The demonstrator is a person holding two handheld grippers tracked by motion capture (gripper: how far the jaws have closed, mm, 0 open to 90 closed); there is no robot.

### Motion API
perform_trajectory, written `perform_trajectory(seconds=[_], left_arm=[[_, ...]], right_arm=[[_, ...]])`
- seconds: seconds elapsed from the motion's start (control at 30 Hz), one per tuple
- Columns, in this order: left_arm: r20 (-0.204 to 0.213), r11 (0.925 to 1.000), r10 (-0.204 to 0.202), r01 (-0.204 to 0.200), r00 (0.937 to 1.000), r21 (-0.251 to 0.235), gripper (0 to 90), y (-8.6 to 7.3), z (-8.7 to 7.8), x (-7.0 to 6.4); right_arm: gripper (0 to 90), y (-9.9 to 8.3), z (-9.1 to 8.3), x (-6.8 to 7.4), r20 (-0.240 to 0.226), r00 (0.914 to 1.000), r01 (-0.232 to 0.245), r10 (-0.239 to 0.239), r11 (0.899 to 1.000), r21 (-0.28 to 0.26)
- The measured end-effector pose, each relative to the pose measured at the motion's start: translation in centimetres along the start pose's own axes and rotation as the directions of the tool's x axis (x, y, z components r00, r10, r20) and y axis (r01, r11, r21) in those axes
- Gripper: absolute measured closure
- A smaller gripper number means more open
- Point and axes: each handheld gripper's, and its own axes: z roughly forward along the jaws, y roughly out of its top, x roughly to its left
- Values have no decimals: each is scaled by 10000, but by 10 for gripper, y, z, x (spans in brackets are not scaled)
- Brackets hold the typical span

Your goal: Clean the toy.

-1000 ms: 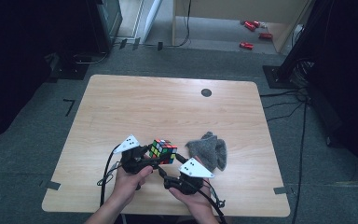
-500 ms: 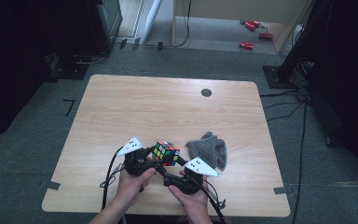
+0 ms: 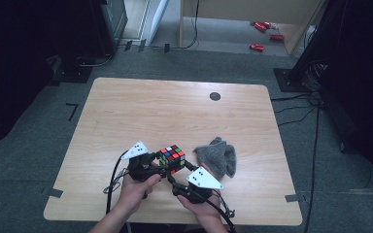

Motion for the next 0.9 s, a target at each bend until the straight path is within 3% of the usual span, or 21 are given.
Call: perform_trajectory(seconds=[0.17, 0.4, 0.47, 0.53, 0.63, 0.67, 0.73, 0.8, 0.83, 0.9], left_arm=[[-3, 9992, 178, -177, 9998, 361, 313, 2, 0, 1], [8, 9987, 308, -308, 9995, 409, 313, 2, 0, 0], [-143, 9973, 651, -645, 9978, 347, 327, 1, 0, -3], [-262, 9951, 946, -938, 9952, 318, 338, 1, -1, -4], [-438, 9963, 862, -865, 9953, -32, 339, 4, -7, -1], [-471, 9967, 807, -811, 9956, -54, 339, 5, -9, 2], [-622, 9974, 691, -704, 9957, -182, 339, 8, -14, 9], [-722, 9979, 573, -594, 9957, -273, 339, 9, -17, 13], [-765, 9978, 566, -591, 9955, -310, 339, 9, -18, 15], [-862, 9971, 684, -711, 9939, -281, 339, 10, -19, 16]], right_arm=[[334, -1, -1, -3, -89, 9955, 945, -945, 9955, 30], [334, -3, -1, -2, 40, 9674, 2533, -2533, 9674, 27], [334, -3, -2, -4, 3, 9634, 2681, -2681, 9634, 5], [332, -2, -2, -7, -274, 9664, 2557, -2556, 9667, 11], [230, 3, -5, -18, -668, 9727, 2238, -2222, 9745, 179], [249, 5, -8, -23, -680, 9755, 2112, -2094, 9772, 210], [255, 7, -14, -35, -327, 9820, 1867, -1862, 9823, 146], [276, 9, -19, -51, 387, 9880, 1488, -1498, 9885, 273], [293, 9, -20, -59, 978, 9861, 1306, -1345, 9904, 457], [311, 5, -21, -77, 2155, 9697, 943, -1151, 9900, 1046]])
